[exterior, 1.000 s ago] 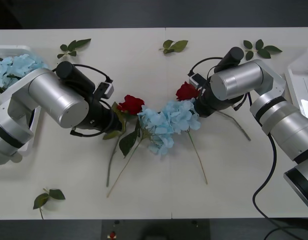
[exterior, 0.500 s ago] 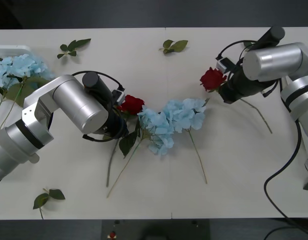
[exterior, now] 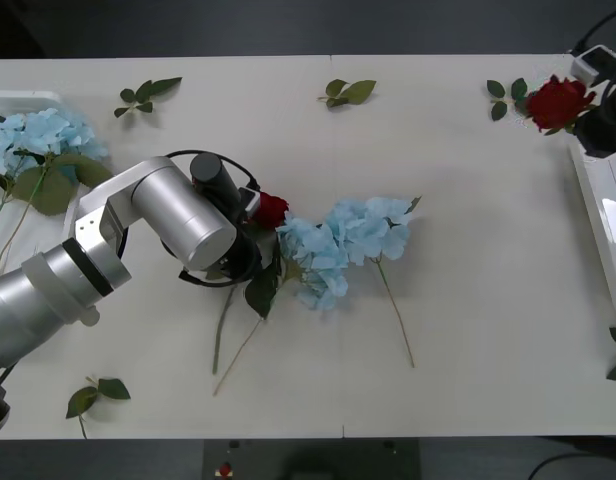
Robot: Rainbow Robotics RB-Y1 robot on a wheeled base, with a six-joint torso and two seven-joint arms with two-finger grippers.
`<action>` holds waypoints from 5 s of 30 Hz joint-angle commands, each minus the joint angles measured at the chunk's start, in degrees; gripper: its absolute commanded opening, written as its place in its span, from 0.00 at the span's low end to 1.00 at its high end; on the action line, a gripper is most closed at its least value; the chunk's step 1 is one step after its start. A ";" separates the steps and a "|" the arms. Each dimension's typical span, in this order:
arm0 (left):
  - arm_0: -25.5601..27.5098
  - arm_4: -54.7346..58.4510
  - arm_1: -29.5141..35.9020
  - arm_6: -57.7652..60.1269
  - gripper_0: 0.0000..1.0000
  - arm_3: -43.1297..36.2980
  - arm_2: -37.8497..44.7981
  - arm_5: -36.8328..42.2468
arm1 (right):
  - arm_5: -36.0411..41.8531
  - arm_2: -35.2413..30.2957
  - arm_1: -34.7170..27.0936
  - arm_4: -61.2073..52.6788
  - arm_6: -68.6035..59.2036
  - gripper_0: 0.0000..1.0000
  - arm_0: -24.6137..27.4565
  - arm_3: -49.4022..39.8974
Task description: Put the red flowers into the right box and the blue flowers into the left box
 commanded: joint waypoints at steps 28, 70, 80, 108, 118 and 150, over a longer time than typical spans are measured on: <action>-1.86 -2.93 -0.57 -1.53 1.00 -0.50 -1.90 0.47 | -23.34 7.17 -10.06 1.50 -17.34 0.00 1.77 18.50; 0.07 -6.62 1.36 -2.32 0.00 -7.44 5.74 0.65 | -36.52 5.68 -5.23 2.03 -15.67 0.98 1.77 35.55; 8.07 -5.03 3.56 -3.02 0.00 -21.94 20.68 0.65 | -30.72 6.64 -8.66 -21.62 -1.51 1.00 2.65 26.23; 8.77 35.57 0.31 -12.25 0.00 -29.85 32.73 -11.57 | -20.88 3.48 -15.60 -96.67 35.14 1.00 26.47 -8.83; 4.47 53.85 -1.27 -26.75 0.00 -21.24 34.13 -13.15 | -18.59 2.34 -13.05 -112.05 46.47 1.00 35.87 -18.50; 3.24 61.41 -1.80 -38.09 0.00 -17.37 33.43 -13.24 | -17.80 -0.21 15.34 -100.98 46.79 1.00 36.66 -28.96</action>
